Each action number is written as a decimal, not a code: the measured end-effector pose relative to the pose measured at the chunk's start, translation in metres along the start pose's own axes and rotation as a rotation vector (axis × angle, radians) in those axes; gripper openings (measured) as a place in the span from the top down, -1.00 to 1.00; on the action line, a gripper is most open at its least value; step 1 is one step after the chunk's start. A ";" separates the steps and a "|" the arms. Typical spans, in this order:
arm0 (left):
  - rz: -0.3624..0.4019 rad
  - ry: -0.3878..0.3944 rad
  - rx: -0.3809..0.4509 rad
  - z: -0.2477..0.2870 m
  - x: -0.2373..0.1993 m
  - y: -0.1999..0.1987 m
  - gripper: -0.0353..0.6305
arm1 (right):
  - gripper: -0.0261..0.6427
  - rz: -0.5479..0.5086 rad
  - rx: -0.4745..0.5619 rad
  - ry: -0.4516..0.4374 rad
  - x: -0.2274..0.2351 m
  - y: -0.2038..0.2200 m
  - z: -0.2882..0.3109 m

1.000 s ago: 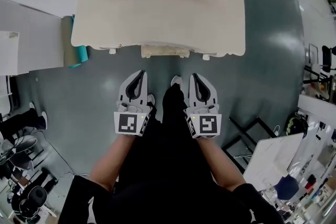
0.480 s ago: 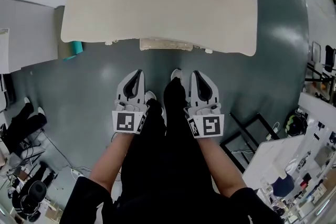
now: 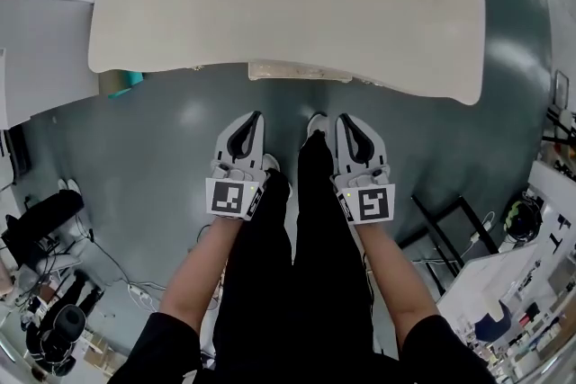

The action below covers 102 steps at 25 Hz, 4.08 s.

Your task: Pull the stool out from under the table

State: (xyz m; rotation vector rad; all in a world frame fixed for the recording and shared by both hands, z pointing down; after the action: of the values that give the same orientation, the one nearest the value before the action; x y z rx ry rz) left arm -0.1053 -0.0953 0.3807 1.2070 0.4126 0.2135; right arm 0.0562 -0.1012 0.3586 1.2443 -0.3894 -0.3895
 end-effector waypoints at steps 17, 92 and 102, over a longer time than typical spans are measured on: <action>0.000 -0.008 -0.061 0.053 -0.031 0.110 0.85 | 0.86 0.048 -0.164 0.045 0.050 0.140 0.048; -0.089 0.131 -0.351 0.151 -0.124 0.313 -0.25 | -0.24 0.054 -0.426 -0.020 0.139 0.354 0.120; -0.098 0.114 -0.400 0.145 -0.108 0.317 -0.25 | -0.23 0.057 -0.469 -0.004 0.143 0.356 0.104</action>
State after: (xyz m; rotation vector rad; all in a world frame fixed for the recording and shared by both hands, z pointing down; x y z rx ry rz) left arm -0.1242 -0.1497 0.7408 0.7827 0.5008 0.2671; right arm 0.1558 -0.1592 0.7391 0.7738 -0.3131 -0.4065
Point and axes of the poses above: the fingertips, and each gripper's own axes: z forward along the fingers, x to its right, y out of its underside, the point moved 1 cm from there along -z, backward along the fingers, and after that the axes turned 1 degree about y, right-handed, at the moved point
